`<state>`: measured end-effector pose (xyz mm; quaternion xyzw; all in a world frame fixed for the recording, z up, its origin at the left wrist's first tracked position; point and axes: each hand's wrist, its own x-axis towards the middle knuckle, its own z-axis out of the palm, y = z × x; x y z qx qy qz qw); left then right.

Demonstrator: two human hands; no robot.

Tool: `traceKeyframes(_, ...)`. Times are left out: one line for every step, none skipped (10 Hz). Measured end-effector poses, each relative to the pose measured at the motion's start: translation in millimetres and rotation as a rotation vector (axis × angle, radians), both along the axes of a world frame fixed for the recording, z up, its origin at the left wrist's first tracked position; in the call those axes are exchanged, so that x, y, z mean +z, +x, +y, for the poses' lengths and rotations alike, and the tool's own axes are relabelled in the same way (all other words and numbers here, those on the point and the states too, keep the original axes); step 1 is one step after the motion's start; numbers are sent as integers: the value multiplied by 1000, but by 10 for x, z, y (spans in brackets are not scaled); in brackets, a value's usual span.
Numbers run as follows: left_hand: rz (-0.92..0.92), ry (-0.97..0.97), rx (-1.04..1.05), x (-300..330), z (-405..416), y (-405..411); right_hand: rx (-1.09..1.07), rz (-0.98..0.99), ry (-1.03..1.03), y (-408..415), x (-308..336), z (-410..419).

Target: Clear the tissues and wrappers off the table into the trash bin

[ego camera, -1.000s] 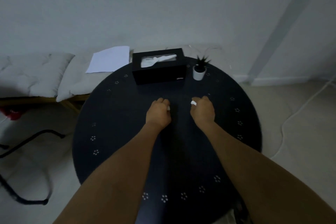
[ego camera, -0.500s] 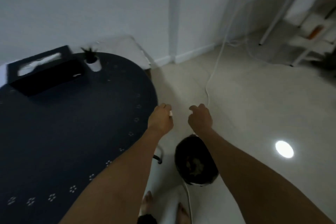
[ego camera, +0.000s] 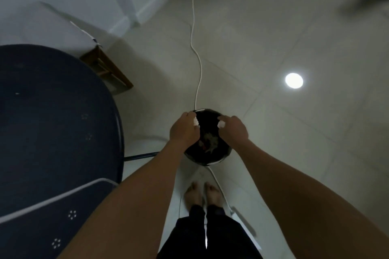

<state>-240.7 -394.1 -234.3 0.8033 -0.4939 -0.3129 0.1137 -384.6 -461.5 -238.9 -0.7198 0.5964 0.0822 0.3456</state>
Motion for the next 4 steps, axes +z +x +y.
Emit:
traceKeyframes(30, 42, -44, -191, -66, -10, -43, 15, 42, -33, -177, -6)
traceKeyframes(19, 94, -86, -296, -65, 17, -79, 31, 68, -66, -268, -22)
traceKeyframes(12, 99, -99, -349, -42, 45, -92, 44, 56, -86, -321, -20)
traceKeyframes(3, 61, -88, -353, -7, 85, -109, 49, 2, -47, -286, -20)
